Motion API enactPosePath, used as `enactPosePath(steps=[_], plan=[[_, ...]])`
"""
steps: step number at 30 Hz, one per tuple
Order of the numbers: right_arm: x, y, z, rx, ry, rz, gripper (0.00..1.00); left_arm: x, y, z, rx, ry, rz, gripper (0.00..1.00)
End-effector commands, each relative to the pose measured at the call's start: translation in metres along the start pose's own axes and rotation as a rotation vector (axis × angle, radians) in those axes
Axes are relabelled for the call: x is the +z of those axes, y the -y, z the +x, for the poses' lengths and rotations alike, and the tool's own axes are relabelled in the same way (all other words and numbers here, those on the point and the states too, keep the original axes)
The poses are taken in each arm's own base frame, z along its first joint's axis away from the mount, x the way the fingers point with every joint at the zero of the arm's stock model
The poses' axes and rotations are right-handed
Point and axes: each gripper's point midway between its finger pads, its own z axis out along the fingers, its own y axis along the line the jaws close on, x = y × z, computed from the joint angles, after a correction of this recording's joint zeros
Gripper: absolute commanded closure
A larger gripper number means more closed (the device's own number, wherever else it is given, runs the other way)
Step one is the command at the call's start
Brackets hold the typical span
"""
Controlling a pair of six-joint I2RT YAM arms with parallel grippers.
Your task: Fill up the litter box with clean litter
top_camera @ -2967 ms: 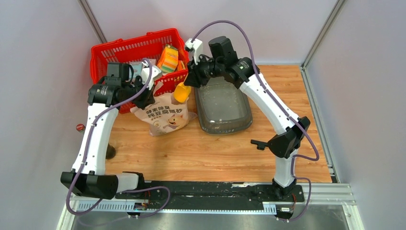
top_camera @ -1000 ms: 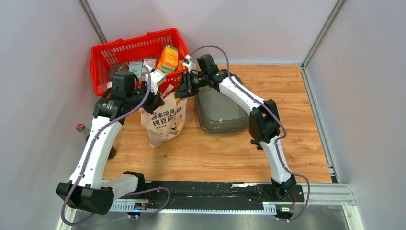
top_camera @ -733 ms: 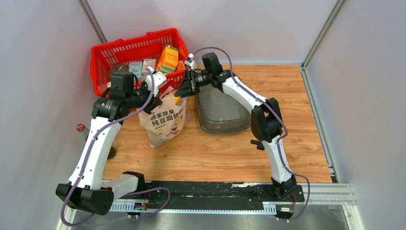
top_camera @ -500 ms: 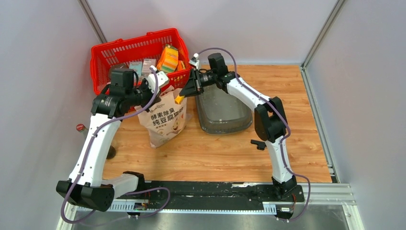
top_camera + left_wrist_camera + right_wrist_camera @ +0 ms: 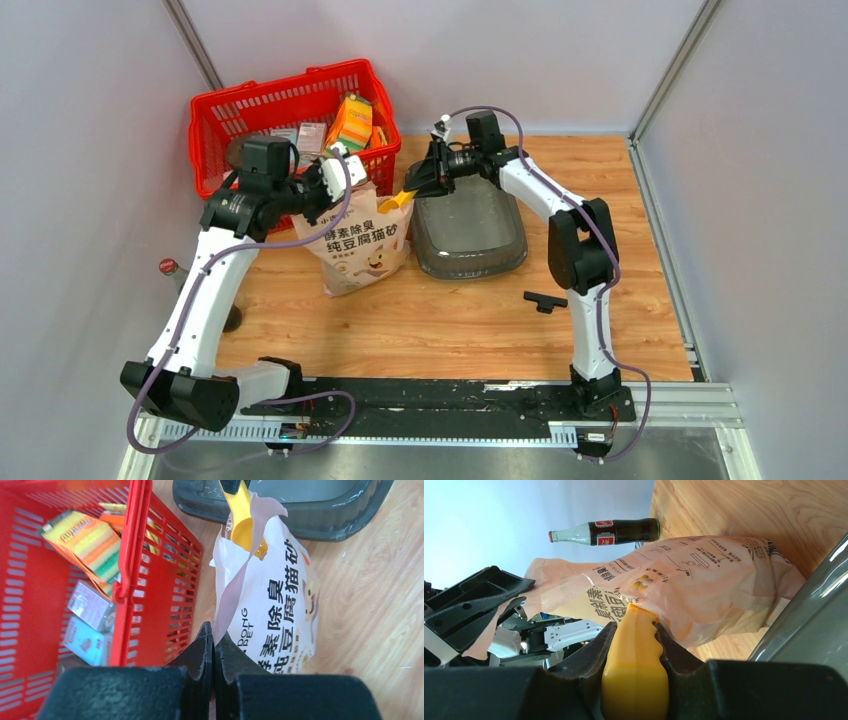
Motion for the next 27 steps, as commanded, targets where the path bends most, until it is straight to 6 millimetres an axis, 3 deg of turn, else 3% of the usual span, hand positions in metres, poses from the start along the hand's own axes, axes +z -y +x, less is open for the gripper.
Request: enactPosePath(steps=[1, 10, 13, 19, 27], plan=[[-0.012, -0.032, -0.008, -0.016, 0.031, -0.047, 1.0, -0.039, -0.053, -0.085, 0.385, 0.252, -0.253, 1.0], [-0.028, -0.069, -0.022, -0.15, 0.103, -0.068, 1.0, -0.031, -0.032, -0.071, 0.378, 0.234, -0.223, 1.0], [-0.03, -0.06, -0.019, -0.116, 0.103, -0.056, 1.0, -0.027, -0.028, -0.068, 0.353, 0.239, -0.218, 1.0], [-0.045, -0.07, -0.024, -0.142, 0.126, -0.049, 1.0, -0.024, -0.021, -0.065, 0.342, 0.245, -0.211, 1.0], [-0.055, -0.059, -0.02, -0.088, 0.113, -0.066, 1.0, -0.023, -0.018, -0.063, 0.332, 0.241, -0.21, 1.0]])
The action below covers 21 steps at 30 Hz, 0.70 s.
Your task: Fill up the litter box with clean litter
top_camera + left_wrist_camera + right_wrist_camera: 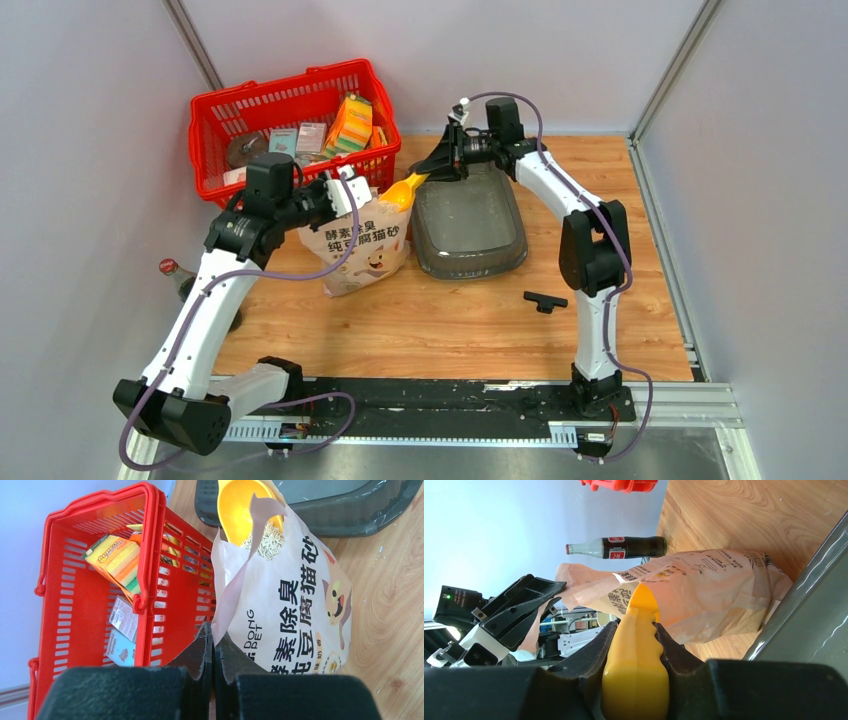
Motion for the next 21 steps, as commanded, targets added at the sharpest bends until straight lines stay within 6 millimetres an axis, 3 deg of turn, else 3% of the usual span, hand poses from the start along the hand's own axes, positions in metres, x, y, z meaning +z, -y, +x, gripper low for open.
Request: enactPosePath(steps=[1, 21], plan=[[-0.021, -0.039, 0.002, -0.059, 0.007, -0.071, 1.0, -0.024, -0.037, -0.054, 0.117, 0.174, -0.155, 1.0], [-0.055, -0.051, -0.014, -0.078, 0.033, -0.156, 1.0, -0.018, -0.035, -0.042, 0.125, 0.116, -0.128, 1.0]])
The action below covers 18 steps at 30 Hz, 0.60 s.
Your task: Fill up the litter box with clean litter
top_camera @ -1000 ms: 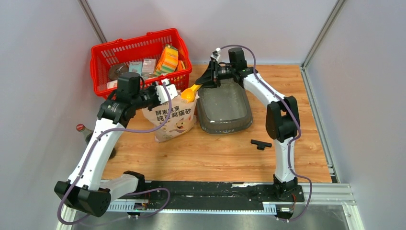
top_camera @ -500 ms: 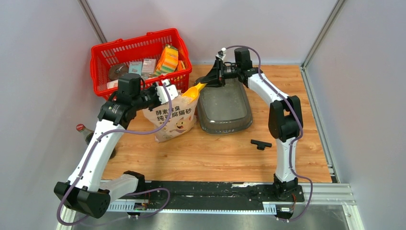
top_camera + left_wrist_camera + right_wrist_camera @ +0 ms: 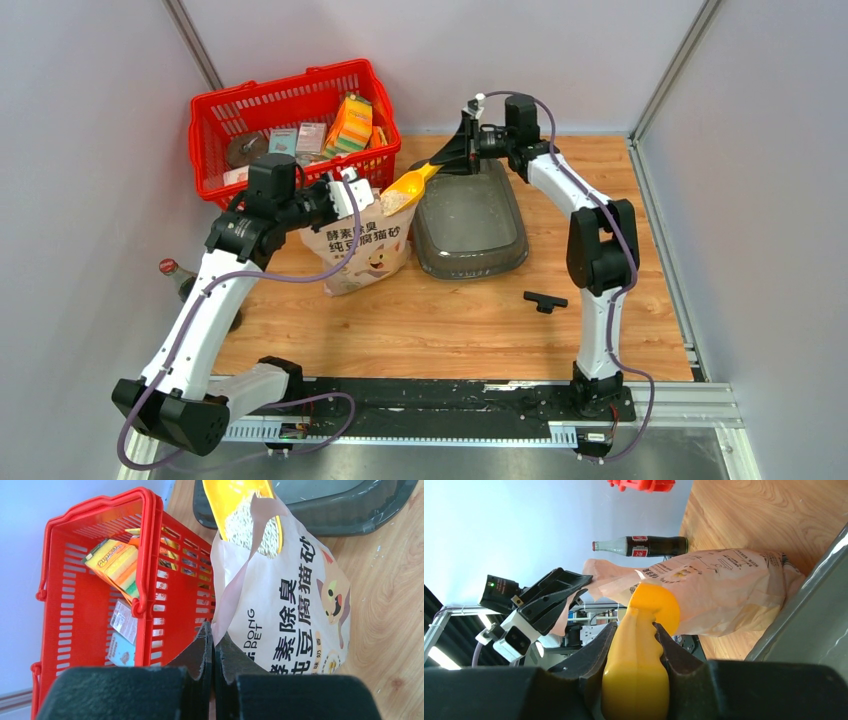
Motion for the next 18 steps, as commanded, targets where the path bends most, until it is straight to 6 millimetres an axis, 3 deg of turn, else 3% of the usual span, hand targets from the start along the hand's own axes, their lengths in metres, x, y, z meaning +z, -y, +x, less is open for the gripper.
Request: enactPosePath(steps=[1, 18], plan=[[-0.027, -0.049, -0.004, -0.134, 0.029, -0.06, 1.0, -0.019, -0.039, -0.04, 0.111, 0.111, -0.141, 1.0], [-0.037, -0.028, -0.012, -0.042, 0.052, -0.063, 1.0, -0.018, -0.044, -0.042, 0.064, 0.111, -0.16, 1.0]])
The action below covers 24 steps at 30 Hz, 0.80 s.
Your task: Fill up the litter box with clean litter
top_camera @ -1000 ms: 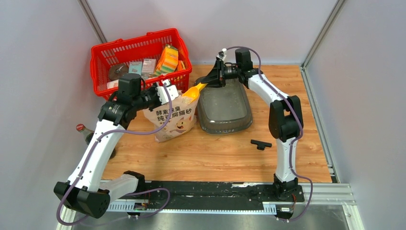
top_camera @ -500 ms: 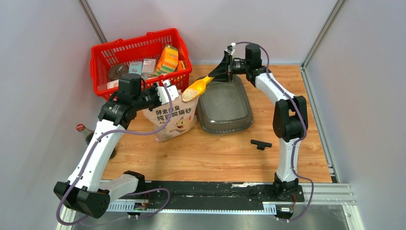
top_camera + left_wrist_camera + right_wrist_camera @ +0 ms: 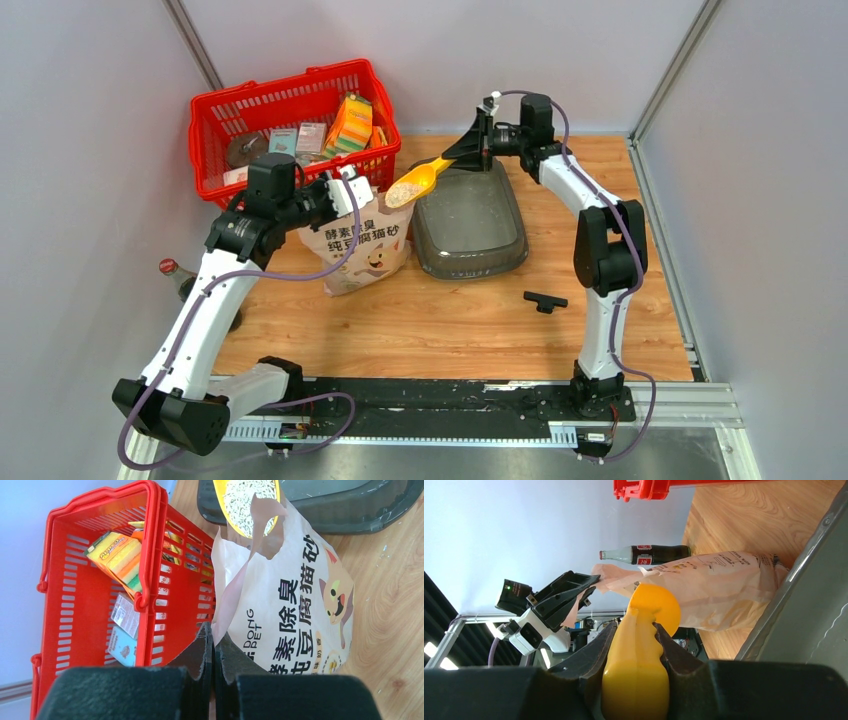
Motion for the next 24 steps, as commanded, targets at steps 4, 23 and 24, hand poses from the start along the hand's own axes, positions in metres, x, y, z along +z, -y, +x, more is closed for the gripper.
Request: enactPosePath(steps=[4, 23, 24], plan=[[-0.016, -0.027, -0.006, -0.058, 0.003, -0.07, 1.0, -0.018, -0.042, -0.046, 0.062, 0.123, -0.131, 1.0], [-0.137, 0.013, -0.069, -0.037, 0.277, -0.005, 1.0, -0.005, -0.049, -0.045, 0.062, 0.096, -0.111, 1.0], [-0.142, 0.015, -0.071, -0.046, 0.292, 0.004, 1.0, -0.004, -0.048, -0.045, 0.061, 0.1, -0.109, 1.0]])
